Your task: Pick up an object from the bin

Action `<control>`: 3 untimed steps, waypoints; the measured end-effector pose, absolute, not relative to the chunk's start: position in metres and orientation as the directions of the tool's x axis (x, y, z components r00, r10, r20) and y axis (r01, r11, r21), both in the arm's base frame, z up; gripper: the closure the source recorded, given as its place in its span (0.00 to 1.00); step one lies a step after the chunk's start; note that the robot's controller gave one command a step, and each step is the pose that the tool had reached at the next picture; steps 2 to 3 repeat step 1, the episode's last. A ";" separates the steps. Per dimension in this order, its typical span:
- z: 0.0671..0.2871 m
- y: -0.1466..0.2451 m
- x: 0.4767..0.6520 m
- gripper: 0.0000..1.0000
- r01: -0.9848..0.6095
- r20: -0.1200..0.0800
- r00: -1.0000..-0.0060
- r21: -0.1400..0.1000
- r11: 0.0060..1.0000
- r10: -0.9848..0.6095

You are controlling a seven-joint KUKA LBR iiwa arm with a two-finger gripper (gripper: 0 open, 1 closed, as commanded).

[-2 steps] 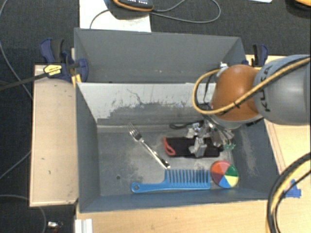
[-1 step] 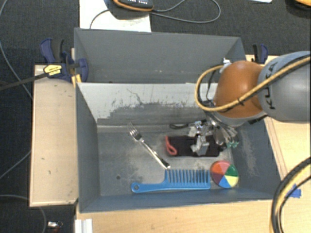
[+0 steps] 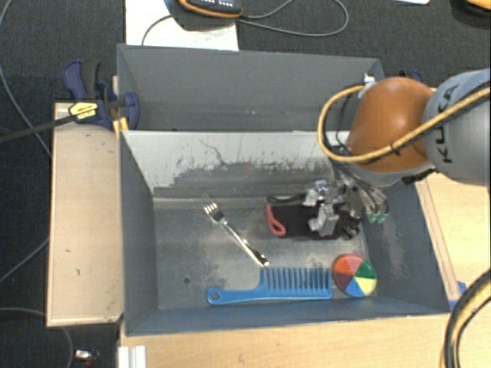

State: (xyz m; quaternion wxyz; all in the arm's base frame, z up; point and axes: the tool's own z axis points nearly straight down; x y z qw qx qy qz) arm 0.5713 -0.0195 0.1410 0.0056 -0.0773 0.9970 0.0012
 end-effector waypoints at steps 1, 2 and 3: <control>0.178 -0.019 0.571 1.00 -0.153 -0.011 -0.988 0.002 0.988 -0.153; 0.178 -0.019 0.571 1.00 -0.153 -0.011 -0.988 0.002 0.988 -0.153; 0.178 -0.019 0.571 1.00 -0.153 -0.011 -0.988 0.002 0.988 -0.153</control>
Offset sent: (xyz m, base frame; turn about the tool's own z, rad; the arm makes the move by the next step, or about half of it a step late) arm 0.0002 0.0002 0.1172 0.0009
